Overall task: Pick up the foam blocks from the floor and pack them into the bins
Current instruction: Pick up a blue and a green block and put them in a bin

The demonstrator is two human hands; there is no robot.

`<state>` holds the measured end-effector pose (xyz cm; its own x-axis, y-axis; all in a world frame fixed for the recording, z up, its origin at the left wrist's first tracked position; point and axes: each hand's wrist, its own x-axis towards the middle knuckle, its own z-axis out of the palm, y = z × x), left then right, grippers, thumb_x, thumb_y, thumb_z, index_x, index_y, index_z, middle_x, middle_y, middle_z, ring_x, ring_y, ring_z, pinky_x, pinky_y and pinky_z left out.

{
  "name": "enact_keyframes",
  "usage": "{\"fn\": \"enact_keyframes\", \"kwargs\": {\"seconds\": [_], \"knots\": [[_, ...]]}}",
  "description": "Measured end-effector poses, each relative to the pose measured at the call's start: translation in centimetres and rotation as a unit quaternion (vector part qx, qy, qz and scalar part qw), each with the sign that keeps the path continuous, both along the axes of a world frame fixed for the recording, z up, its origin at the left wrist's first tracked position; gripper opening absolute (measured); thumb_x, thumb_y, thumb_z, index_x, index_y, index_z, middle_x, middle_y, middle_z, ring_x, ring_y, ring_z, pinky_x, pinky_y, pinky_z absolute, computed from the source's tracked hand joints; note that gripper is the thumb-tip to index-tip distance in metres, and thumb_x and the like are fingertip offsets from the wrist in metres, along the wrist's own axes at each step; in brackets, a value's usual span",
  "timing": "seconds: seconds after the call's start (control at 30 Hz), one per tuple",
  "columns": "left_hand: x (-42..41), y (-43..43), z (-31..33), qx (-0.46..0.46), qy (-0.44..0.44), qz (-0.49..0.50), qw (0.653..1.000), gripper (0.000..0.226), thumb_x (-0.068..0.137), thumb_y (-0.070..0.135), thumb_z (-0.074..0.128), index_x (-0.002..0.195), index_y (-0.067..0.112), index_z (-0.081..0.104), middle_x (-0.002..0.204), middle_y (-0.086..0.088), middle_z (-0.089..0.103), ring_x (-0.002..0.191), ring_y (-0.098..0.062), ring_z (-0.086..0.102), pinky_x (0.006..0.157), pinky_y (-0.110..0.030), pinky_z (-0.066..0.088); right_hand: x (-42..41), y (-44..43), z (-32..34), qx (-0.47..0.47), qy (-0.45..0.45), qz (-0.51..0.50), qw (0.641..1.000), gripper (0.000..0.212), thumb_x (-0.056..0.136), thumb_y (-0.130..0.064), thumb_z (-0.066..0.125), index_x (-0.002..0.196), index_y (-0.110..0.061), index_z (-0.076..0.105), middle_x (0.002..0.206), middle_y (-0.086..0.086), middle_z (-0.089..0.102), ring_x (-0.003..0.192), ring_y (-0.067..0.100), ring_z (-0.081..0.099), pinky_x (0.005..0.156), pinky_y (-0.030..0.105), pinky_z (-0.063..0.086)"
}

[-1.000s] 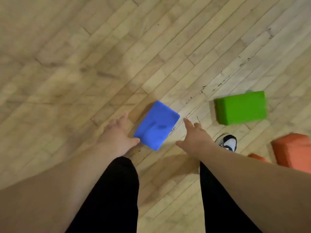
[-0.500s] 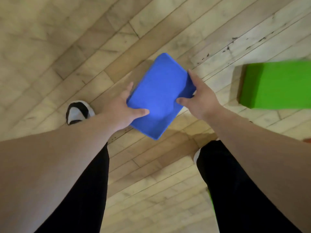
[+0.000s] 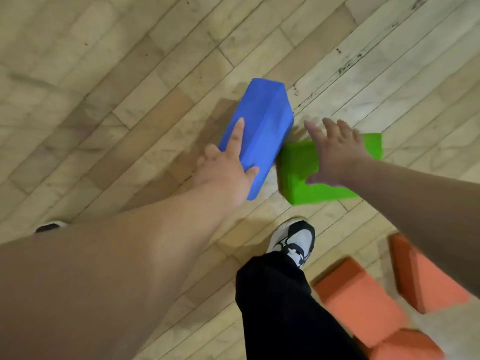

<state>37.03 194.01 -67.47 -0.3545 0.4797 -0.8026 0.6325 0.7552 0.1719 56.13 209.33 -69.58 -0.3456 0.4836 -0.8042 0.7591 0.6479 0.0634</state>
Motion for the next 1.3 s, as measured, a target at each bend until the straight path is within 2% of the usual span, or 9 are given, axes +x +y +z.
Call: {"fn": "enact_keyframes", "kwargs": {"seconds": [0.1, 0.23, 0.4, 0.63, 0.77, 0.87, 1.03, 1.13, 1.3], "knots": [[3.0, -1.3, -2.3, -0.009, 0.026, 0.0, 1.0, 0.103, 0.094, 0.068, 0.048, 0.133, 0.056, -0.047, 0.115, -0.01, 0.034, 0.094, -0.031, 0.049, 0.091, -0.047, 0.049, 1.1, 1.4, -3.4, -0.036, -0.03, 0.052, 0.998, 0.147, 0.054, -0.073, 0.086, 0.16, -0.038, -0.011, 0.168, 0.007, 0.012, 0.155, 0.035, 0.013, 0.121, 0.062, 0.012], [3.3, -1.4, -2.3, -0.016, 0.024, 0.01, 1.0, 0.103, 0.096, 0.065, 0.05, 0.14, 0.053, -0.042, 0.116, -0.009, 0.031, 0.093, -0.029, 0.048, 0.081, -0.04, 0.045, 1.8, 2.5, -4.1, -0.054, -0.005, 0.094, 0.994, 0.145, 0.047, -0.083, 0.081, 0.159, -0.04, -0.001, 0.156, 0.005, 0.039, 0.142, 0.032, 0.039, 0.112, 0.055, 0.036], [3.6, 0.3, -0.8, -0.074, 0.012, 0.02, 0.997, 0.106, 0.096, 0.061, 0.056, 0.143, 0.054, -0.039, 0.124, -0.011, 0.033, 0.088, -0.026, 0.049, 0.067, -0.039, 0.042, 3.5, 0.3, -2.1, -0.042, -0.023, 0.012, 0.999, 0.131, 0.058, -0.089, 0.069, 0.158, -0.047, -0.004, 0.135, 0.005, 0.06, 0.129, 0.035, 0.047, 0.099, 0.048, 0.04], [3.1, -4.4, 6.7, -0.056, -0.041, 0.048, 0.996, 0.102, 0.09, 0.065, 0.057, 0.137, 0.067, -0.033, 0.123, -0.008, 0.034, 0.094, -0.031, 0.057, 0.087, -0.048, 0.053, 4.8, -9.1, 6.6, -0.129, 0.038, -0.166, 0.977, 0.104, 0.077, -0.069, 0.071, 0.154, -0.06, 0.001, 0.127, 0.004, 0.035, 0.116, 0.033, 0.055, 0.099, 0.044, 0.047], [0.9, -11.5, 14.8, -0.065, -0.084, 0.082, 0.991, 0.097, 0.092, 0.062, 0.058, 0.147, 0.064, -0.022, 0.114, -0.003, 0.031, 0.074, -0.018, 0.055, 0.065, -0.03, 0.043, 2.5, -14.0, 14.7, -0.038, 0.011, -0.221, 0.974, 0.096, 0.084, -0.071, 0.06, 0.155, -0.058, -0.003, 0.136, 0.006, 0.048, 0.126, 0.034, 0.048, 0.099, 0.052, 0.043], [-2.2, -15.7, 21.2, -0.07, -0.064, 0.072, 0.993, 0.094, 0.092, 0.065, 0.054, 0.147, 0.064, -0.023, 0.112, 0.0, 0.029, 0.073, -0.012, 0.049, 0.059, -0.027, 0.035, -2.6, -17.2, 21.6, -0.016, 0.014, -0.168, 0.986, 0.096, 0.084, -0.067, 0.061, 0.155, -0.057, -0.003, 0.133, 0.006, 0.047, 0.122, 0.033, 0.048, 0.097, 0.049, 0.041], [-11.0, -21.4, 33.4, -0.028, -0.012, 0.051, 0.998, 0.09, 0.092, 0.071, 0.046, 0.15, 0.055, -0.021, 0.115, -0.003, 0.031, 0.102, -0.024, 0.047, 0.09, -0.039, 0.047, -15.4, -22.4, 33.4, 0.051, 0.078, 0.035, 0.995, 0.094, 0.076, -0.06, 0.072, 0.156, -0.052, 0.025, 0.113, 0.008, 0.054, 0.1, 0.035, 0.055, 0.082, 0.047, 0.044], [-18.9, -26.0, 41.3, 0.021, 0.038, 0.098, 0.994, 0.089, 0.092, 0.07, 0.047, 0.149, 0.056, -0.02, 0.124, -0.006, 0.034, 0.102, -0.026, 0.048, 0.09, -0.039, 0.047, -25.3, -24.2, 41.1, 0.076, 0.145, 0.109, 0.98, 0.094, 0.072, -0.06, 0.076, 0.154, -0.049, 0.032, 0.112, 0.012, 0.054, 0.097, 0.039, 0.054, 0.077, 0.049, 0.044], [-32.9, -34.8, 54.3, 0.071, 0.137, 0.198, 0.968, 0.089, 0.089, 0.071, 0.05, 0.152, 0.057, -0.011, 0.11, 0.002, 0.027, 0.094, -0.023, 0.044, 0.086, -0.04, 0.047, -42.4, -30.8, 54.6, 0.083, 0.276, 0.226, 0.93, 0.088, 0.075, -0.063, 0.069, 0.154, -0.048, 0.033, 0.109, 0.012, 0.055, 0.095, 0.038, 0.053, 0.074, 0.047, 0.042]]}}
